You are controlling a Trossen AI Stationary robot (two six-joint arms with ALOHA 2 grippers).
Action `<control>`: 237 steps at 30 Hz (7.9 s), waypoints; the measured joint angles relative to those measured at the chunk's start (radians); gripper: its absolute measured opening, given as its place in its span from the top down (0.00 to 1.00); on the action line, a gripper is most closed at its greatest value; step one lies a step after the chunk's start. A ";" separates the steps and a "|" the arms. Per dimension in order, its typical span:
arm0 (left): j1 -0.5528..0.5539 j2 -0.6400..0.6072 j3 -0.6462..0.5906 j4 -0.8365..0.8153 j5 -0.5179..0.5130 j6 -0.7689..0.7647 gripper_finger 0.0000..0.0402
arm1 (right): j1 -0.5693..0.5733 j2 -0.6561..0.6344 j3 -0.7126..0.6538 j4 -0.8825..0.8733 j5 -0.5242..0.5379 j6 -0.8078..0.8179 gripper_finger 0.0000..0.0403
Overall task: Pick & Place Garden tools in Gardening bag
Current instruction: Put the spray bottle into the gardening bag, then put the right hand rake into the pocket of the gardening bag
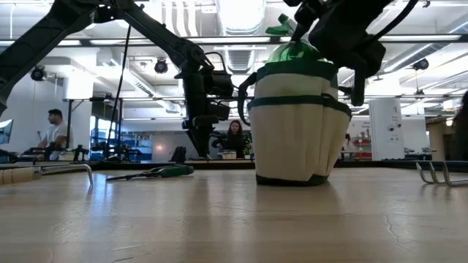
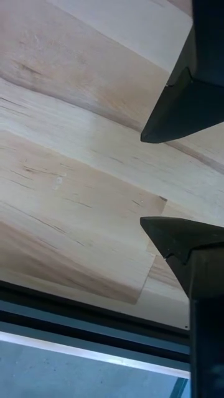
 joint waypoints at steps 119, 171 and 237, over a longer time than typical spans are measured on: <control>0.000 0.000 0.000 0.034 0.000 0.000 0.49 | 0.040 -0.876 -0.191 0.099 -0.933 1.285 0.79; -0.268 -1.349 -1.164 1.191 0.091 -0.306 0.49 | 0.040 -1.131 -0.440 0.193 -0.932 1.379 0.83; -0.474 -1.151 -1.406 1.453 0.070 -0.276 0.49 | 0.040 -0.950 -0.319 -0.451 -1.007 2.011 0.82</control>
